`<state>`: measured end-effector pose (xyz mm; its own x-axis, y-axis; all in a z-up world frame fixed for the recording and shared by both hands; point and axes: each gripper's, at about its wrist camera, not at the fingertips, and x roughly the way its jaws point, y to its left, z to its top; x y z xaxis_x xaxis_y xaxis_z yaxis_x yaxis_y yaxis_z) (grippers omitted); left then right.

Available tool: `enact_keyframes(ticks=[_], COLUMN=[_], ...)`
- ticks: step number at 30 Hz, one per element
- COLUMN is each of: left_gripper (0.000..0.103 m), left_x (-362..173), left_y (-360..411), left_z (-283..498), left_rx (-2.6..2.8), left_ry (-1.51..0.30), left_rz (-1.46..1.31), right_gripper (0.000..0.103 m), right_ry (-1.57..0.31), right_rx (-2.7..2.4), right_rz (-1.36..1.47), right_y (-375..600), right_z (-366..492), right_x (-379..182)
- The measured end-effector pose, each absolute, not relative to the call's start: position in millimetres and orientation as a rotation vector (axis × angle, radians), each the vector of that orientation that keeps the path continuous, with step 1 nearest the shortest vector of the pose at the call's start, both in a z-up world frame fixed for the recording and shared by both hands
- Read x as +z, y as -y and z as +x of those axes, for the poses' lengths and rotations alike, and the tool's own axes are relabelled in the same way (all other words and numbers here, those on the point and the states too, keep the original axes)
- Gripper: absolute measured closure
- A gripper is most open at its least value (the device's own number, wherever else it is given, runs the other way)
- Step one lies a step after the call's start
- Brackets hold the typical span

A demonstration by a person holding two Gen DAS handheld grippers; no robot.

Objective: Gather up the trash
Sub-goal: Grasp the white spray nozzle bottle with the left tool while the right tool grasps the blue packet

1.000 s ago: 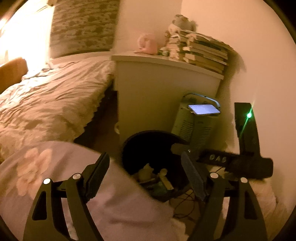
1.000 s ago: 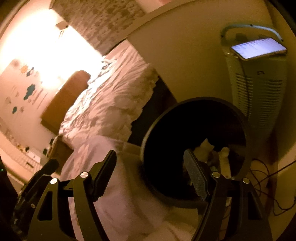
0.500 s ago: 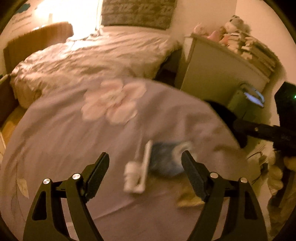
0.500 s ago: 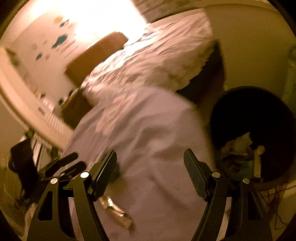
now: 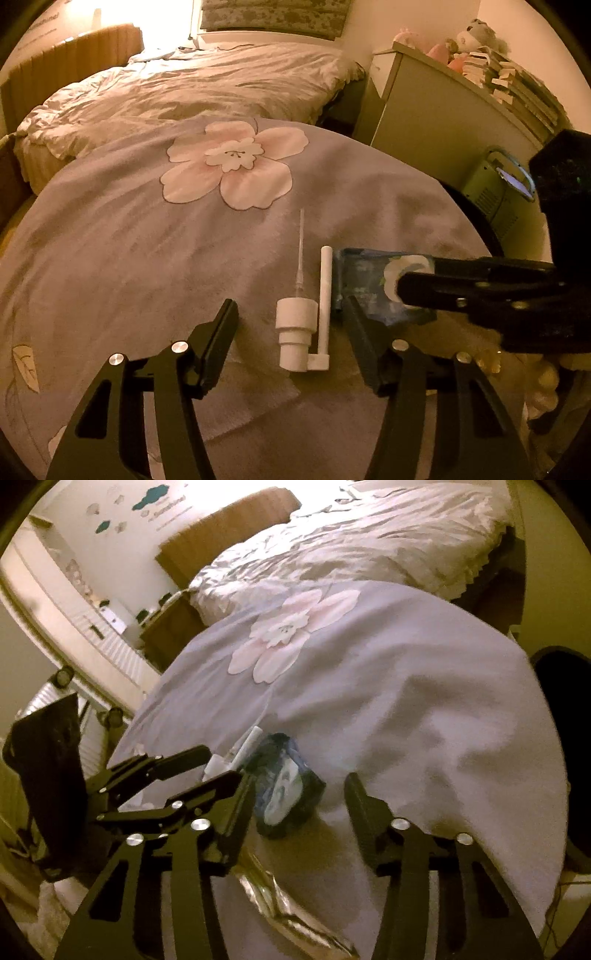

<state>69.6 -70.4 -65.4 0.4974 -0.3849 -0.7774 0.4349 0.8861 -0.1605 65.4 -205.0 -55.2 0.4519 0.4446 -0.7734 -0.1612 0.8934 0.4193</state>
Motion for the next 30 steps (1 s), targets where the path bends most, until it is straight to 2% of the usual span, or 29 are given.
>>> enact_keyframes(ticks=[2,7,9,14,15,16,23,30], left_gripper=[0.05,0.056,0.06,0.062,0.072,0.075,0.075,0.075], left_x=[-66,-67,-67,-67,-67,-67,-50,3], left_y=[69,68,70,72,72,72,79,128], left_z=[70,66,65,64,65,67,69,62], left_rx=[-0.502,-0.502,-0.488,-0.479,-0.472,-0.469,-0.48,-0.574], left_ry=[-0.923,-0.919,-0.917,-0.91,-0.908,-0.909,-0.875,-0.768], left_rz=[0.053,0.049,0.078,0.091,0.091,0.08,0.005,0.015], right_gripper=[0.071,0.078,0.079,0.08,0.08,0.08,0.08,0.08], right_ry=[-1.043,-1.016,-0.988,-0.917,-0.908,-0.897,-0.84,-0.747], right_rx=[0.387,0.395,0.356,0.286,0.28,0.273,0.237,0.15], right_rz=[0.294,0.291,0.276,0.323,0.332,0.341,0.397,0.47], right_y=[202,202,209,242,248,254,290,344], right_z=[68,68,67,61,60,59,47,31], right_x=[-58,-54,-50,-32,-30,-26,-14,5])
